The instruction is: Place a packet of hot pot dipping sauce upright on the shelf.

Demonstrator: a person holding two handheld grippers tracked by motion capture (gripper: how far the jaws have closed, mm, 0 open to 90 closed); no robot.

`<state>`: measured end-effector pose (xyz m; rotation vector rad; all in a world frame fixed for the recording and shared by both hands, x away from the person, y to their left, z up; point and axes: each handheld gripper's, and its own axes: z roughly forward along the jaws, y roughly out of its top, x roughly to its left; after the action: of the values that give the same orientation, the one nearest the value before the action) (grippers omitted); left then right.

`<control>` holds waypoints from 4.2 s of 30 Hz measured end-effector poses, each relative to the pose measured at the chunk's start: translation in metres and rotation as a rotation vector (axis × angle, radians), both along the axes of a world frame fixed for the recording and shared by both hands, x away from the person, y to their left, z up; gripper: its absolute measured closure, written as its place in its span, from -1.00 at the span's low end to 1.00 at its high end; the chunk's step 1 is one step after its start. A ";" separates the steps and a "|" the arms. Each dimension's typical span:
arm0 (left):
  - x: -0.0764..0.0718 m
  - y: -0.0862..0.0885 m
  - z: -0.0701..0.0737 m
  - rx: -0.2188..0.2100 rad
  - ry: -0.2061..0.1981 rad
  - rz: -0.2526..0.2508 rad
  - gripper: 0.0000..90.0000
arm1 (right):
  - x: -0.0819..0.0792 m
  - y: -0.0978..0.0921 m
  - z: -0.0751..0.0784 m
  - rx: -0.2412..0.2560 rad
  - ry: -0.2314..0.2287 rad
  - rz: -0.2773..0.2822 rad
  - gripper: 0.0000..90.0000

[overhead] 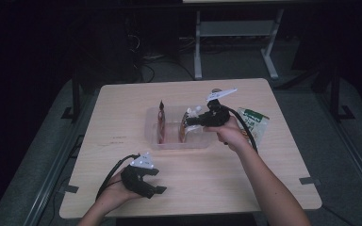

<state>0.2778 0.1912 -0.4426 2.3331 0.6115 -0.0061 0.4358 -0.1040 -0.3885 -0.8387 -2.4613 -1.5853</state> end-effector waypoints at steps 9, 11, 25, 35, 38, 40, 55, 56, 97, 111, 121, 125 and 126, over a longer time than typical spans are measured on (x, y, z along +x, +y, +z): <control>0.000 0.000 0.000 0.004 0.000 -0.002 -0.43 | -0.001 0.007 -0.005 -0.046 -0.004 -0.010 0.98; 0.000 0.000 0.000 0.003 0.001 -0.002 -0.43 | -0.001 0.008 -0.006 -0.054 -0.003 -0.014 0.98; -0.001 0.000 -0.001 0.003 0.005 -0.003 -0.43 | -0.002 0.009 -0.003 -0.052 -0.011 -0.023 0.61; 0.001 0.001 0.000 0.010 -0.001 -0.012 -0.43 | -0.007 0.010 0.004 -0.086 -0.019 -0.048 -0.13; 0.000 0.001 0.001 0.009 -0.003 -0.013 -0.43 | -0.011 0.006 0.008 -0.092 -0.033 -0.052 -0.25; 0.000 0.001 0.001 0.004 -0.005 -0.010 -0.43 | -0.013 0.001 0.011 -0.094 -0.046 -0.059 -0.28; 0.001 0.004 0.002 0.003 -0.008 0.000 -0.43 | -0.041 -0.038 0.029 -0.174 -0.127 -0.082 -0.36; 0.001 0.004 0.002 0.001 -0.008 0.000 -0.43 | -0.043 -0.041 0.030 -0.177 -0.133 -0.086 -0.36; 0.002 0.000 -0.001 0.008 0.002 -0.007 -0.43 | -0.017 -0.150 -0.033 -0.364 -0.055 -0.366 1.00; 0.003 -0.001 -0.002 0.018 0.009 -0.014 -0.42 | 0.005 -0.152 -0.066 -0.481 -0.010 -0.397 1.00; 0.003 -0.003 -0.004 0.025 0.016 -0.022 -0.42 | 0.006 -0.147 -0.073 -0.496 0.015 -0.357 1.00; 0.003 -0.003 -0.004 0.027 0.017 -0.024 -0.42 | 0.002 -0.140 -0.072 -0.503 0.022 -0.322 1.00; 0.003 -0.003 -0.004 0.026 0.017 -0.023 -0.43 | 0.001 -0.138 -0.072 -0.505 0.023 -0.312 1.00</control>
<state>0.2810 0.1883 -0.4467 2.3671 0.5969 -0.0289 0.4363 -0.2420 -0.4607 -1.3534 -2.8702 -1.0044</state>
